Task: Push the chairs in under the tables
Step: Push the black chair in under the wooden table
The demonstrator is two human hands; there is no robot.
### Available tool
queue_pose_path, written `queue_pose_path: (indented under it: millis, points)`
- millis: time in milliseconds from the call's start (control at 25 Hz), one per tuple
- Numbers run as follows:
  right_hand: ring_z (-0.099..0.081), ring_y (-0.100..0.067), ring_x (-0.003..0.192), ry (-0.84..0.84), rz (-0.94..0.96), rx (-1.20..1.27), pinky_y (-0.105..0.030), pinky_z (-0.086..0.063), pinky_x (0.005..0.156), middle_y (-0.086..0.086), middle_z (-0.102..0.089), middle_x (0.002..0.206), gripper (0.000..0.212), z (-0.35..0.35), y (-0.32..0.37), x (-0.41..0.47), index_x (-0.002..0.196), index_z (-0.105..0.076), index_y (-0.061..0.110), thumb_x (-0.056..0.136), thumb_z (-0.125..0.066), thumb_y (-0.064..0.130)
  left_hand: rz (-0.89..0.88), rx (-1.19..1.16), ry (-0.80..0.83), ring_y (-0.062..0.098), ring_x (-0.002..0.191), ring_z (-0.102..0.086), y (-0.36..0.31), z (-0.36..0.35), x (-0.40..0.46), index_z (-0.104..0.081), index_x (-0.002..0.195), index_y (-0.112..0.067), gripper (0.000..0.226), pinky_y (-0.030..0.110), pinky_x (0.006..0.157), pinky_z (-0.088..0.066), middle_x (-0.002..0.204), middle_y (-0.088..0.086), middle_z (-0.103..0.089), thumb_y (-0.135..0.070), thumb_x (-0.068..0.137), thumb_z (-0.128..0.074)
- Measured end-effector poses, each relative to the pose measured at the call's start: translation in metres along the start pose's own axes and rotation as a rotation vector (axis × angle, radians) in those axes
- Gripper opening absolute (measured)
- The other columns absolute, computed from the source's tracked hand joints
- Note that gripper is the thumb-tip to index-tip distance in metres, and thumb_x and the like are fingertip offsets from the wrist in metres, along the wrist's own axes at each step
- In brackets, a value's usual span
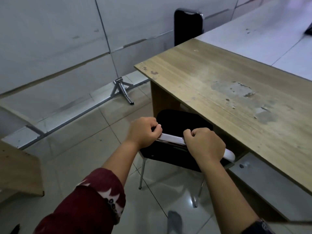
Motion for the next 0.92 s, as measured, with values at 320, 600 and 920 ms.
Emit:
queue_pose_path:
  millis: [320,600,920]
  points:
    - [-0.019,-0.016,0.035,0.057,-0.135,0.009,-0.023,-0.019,0.042,0.004,-0.023,0.039,0.046,-0.027,0.037,0.045,0.042,-0.035,0.017,0.083,-0.052,0.030,-0.137,-0.054,0.072,0.019,0.048,-0.043,0.050,0.004,0.070,-0.051,0.047,-0.010,0.044,0.024,0.044,-0.024,0.051,0.001,-0.046,-0.041,0.073,-0.033]
    - [-0.029,-0.016,0.037,-0.026,-0.340,-0.007,-0.023,-0.021,0.041,0.003,-0.029,0.040,0.045,-0.065,0.075,0.058,0.043,-0.039,0.018,0.083,-0.053,0.033,-0.310,-0.153,0.207,0.024,0.048,-0.046,0.100,0.004,0.119,-0.057,0.052,-0.003,0.050,0.032,0.045,-0.033,0.055,0.011,-0.054,-0.042,0.074,-0.034]
    - [-0.034,-0.017,0.040,-0.186,-0.431,-0.032,-0.023,-0.018,0.042,0.002,-0.036,0.043,0.048,-0.080,0.089,0.053,0.045,-0.040,0.018,0.088,-0.054,0.036,-0.429,-0.216,0.211,0.019,0.046,-0.044,0.107,-0.001,0.134,-0.054,0.052,-0.006,0.038,0.024,0.043,-0.029,0.054,0.007,-0.051,-0.028,0.080,-0.043]
Point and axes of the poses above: each hand's wrist, its own x-axis towards the middle knuckle, its own z-axis out of the back of the hand, y = z × x, the point moved 6 cm from there along x, towards the middle knuckle
